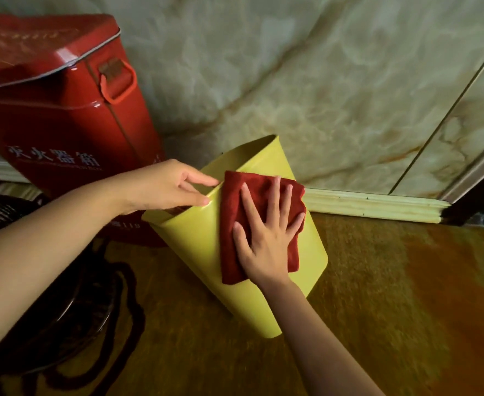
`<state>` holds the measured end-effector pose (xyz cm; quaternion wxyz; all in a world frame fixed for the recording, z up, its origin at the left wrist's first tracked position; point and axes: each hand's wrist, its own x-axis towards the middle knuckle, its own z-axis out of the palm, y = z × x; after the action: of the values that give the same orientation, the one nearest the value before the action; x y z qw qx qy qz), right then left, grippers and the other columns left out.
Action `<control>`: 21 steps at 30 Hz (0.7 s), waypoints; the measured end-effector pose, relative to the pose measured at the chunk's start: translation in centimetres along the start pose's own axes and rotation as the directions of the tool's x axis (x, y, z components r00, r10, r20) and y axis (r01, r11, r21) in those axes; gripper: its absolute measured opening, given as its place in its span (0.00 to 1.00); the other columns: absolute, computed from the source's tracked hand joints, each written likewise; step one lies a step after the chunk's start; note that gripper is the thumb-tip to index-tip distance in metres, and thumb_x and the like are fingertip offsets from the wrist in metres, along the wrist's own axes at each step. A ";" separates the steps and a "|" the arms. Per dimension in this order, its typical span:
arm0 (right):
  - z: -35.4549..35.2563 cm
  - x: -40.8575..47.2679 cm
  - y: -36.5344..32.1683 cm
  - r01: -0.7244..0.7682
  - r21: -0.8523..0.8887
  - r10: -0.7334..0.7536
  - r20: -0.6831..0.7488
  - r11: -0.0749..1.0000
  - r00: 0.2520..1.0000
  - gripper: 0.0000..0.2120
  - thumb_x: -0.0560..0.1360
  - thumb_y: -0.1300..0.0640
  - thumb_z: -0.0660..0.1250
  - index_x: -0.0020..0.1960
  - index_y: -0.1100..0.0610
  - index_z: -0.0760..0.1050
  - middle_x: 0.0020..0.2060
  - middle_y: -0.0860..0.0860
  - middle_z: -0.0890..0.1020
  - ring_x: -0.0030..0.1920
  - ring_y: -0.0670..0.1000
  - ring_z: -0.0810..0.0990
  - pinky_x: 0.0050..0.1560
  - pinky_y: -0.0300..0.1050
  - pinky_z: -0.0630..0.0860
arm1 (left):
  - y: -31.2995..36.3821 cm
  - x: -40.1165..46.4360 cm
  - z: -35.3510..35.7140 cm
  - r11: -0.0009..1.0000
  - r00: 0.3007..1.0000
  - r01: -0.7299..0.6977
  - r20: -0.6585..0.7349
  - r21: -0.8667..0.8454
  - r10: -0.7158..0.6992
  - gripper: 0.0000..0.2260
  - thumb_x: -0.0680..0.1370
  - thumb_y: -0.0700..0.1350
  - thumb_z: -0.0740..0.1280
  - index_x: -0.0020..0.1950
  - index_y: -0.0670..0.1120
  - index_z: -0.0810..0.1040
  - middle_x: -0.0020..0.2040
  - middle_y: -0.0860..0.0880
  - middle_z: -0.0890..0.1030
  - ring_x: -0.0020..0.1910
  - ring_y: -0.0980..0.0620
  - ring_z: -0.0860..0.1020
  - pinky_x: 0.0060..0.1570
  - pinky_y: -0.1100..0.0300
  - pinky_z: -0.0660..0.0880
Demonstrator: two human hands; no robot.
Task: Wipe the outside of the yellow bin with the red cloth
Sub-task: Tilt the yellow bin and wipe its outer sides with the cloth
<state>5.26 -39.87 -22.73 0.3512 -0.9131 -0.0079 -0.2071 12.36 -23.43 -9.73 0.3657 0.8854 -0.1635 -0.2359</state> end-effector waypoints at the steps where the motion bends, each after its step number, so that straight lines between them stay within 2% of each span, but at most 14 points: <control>1: 0.4 0.6 0.1 0.020 0.001 -0.020 0.000 1.000 1.000 0.27 0.76 0.35 0.47 0.72 0.32 0.42 0.77 0.46 0.40 0.76 0.54 0.33 0.69 0.72 0.36 | -0.3 -0.1 -0.2 1.000 0.999 0.016 0.045 -0.020 -0.015 0.21 0.71 0.40 0.68 0.61 0.59 0.72 0.45 0.48 0.85 0.41 0.59 0.81 0.37 0.73 0.74; 3: 1.3 1.4 0.7 0.038 -0.005 -0.038 0.005 0.999 0.999 0.29 0.73 0.30 0.44 0.72 0.32 0.44 0.77 0.44 0.41 0.77 0.53 0.35 0.67 0.73 0.38 | -0.9 0.0 -0.4 0.998 0.995 0.019 0.096 -0.053 -0.014 0.23 0.72 0.38 0.67 0.58 0.65 0.69 0.39 0.49 0.86 0.35 0.59 0.80 0.30 0.72 0.72; 4: 1.7 1.7 1.3 0.037 -0.019 -0.037 0.005 0.999 0.999 0.30 0.72 0.28 0.44 0.72 0.32 0.44 0.77 0.43 0.42 0.77 0.53 0.36 0.67 0.72 0.40 | -1.2 0.2 -0.5 0.999 0.996 0.006 0.091 -0.044 -0.002 0.24 0.73 0.38 0.66 0.59 0.65 0.68 0.36 0.51 0.86 0.30 0.62 0.78 0.27 0.73 0.70; 5: 2.0 1.7 2.1 0.017 -0.034 -0.017 0.015 0.999 1.000 0.31 0.71 0.27 0.44 0.72 0.31 0.44 0.76 0.42 0.42 0.77 0.52 0.37 0.67 0.71 0.41 | -1.4 0.4 -0.8 1.000 0.997 -0.007 0.071 -0.013 0.008 0.25 0.73 0.37 0.65 0.62 0.63 0.67 0.31 0.54 0.85 0.26 0.64 0.75 0.24 0.74 0.67; 7: 2.4 1.1 4.4 -0.110 -0.053 0.112 0.051 0.993 0.992 0.32 0.69 0.26 0.45 0.70 0.30 0.42 0.76 0.41 0.42 0.77 0.51 0.37 0.69 0.72 0.44 | -2.1 0.5 -1.3 0.999 1.000 -0.013 0.015 0.033 0.012 0.25 0.74 0.36 0.64 0.67 0.57 0.65 0.24 0.59 0.81 0.21 0.66 0.70 0.21 0.74 0.63; 10: 2.0 -1.6 7.9 -0.355 -0.043 0.356 0.043 0.934 0.933 0.31 0.68 0.29 0.46 0.69 0.31 0.41 0.77 0.44 0.44 0.77 0.50 0.39 0.70 0.72 0.49 | -2.6 0.4 -1.6 0.999 1.000 0.011 0.006 -0.041 -0.011 0.25 0.74 0.35 0.64 0.68 0.54 0.65 0.26 0.58 0.82 0.22 0.67 0.71 0.22 0.76 0.64; 13: 1.7 -3.9 7.7 -0.449 0.010 0.448 0.049 0.894 0.893 0.30 0.69 0.31 0.44 0.69 0.31 0.37 0.76 0.44 0.40 0.77 0.49 0.37 0.70 0.72 0.48 | -1.8 0.9 -1.5 0.999 0.998 -0.040 0.044 0.036 0.039 0.26 0.74 0.37 0.65 0.67 0.58 0.64 0.27 0.58 0.82 0.22 0.67 0.70 0.23 0.76 0.63; 15: 2.2 -4.0 5.2 -0.361 0.004 0.361 0.046 0.932 0.932 0.29 0.72 0.32 0.42 0.70 0.31 0.36 0.75 0.42 0.37 0.76 0.48 0.34 0.71 0.71 0.45 | -1.4 1.3 -1.8 0.997 0.998 -0.043 0.046 0.070 0.040 0.26 0.74 0.38 0.65 0.67 0.59 0.64 0.29 0.54 0.82 0.23 0.62 0.67 0.23 0.70 0.62; 17: 3.0 -2.0 2.5 -0.161 0.009 0.161 0.020 0.987 0.987 0.28 0.75 0.33 0.42 0.72 0.33 0.39 0.76 0.42 0.39 0.76 0.49 0.35 0.71 0.70 0.43 | -1.2 1.4 -1.9 0.997 0.997 -0.026 0.074 0.074 0.020 0.25 0.74 0.39 0.65 0.67 0.60 0.66 0.32 0.43 0.82 0.29 0.52 0.64 0.30 0.61 0.60; 19: 3.0 1.5 1.0 0.008 -0.013 -0.008 -0.009 1.000 1.000 0.27 0.75 0.33 0.44 0.73 0.33 0.43 0.77 0.43 0.43 0.77 0.50 0.38 0.69 0.67 0.44 | -1.0 1.7 -1.7 0.999 0.994 -0.025 0.106 0.043 0.020 0.25 0.74 0.39 0.65 0.65 0.62 0.66 0.37 0.37 0.83 0.36 0.49 0.66 0.36 0.54 0.62; 20: 2.7 3.1 1.3 0.023 -0.022 -0.023 0.004 0.999 1.000 0.27 0.75 0.33 0.45 0.72 0.31 0.43 0.77 0.43 0.45 0.77 0.50 0.39 0.68 0.66 0.45 | -0.7 1.9 -1.5 0.999 0.994 -0.023 0.104 0.031 0.020 0.25 0.74 0.39 0.64 0.66 0.60 0.66 0.40 0.37 0.84 0.38 0.49 0.69 0.38 0.54 0.66; 21: 2.3 4.2 2.3 -0.027 -0.019 0.027 0.026 0.999 0.999 0.27 0.74 0.33 0.45 0.71 0.31 0.43 0.78 0.43 0.46 0.77 0.49 0.40 0.69 0.65 0.46 | -0.5 2.1 -1.4 1.000 0.995 -0.016 0.098 0.015 0.014 0.25 0.74 0.38 0.64 0.67 0.58 0.65 0.41 0.41 0.85 0.38 0.51 0.74 0.40 0.59 0.70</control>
<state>10.28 -40.66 -24.10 0.3451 -0.9190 0.0019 -0.1905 14.92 -23.22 -9.84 0.3521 0.8744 -0.1895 -0.2748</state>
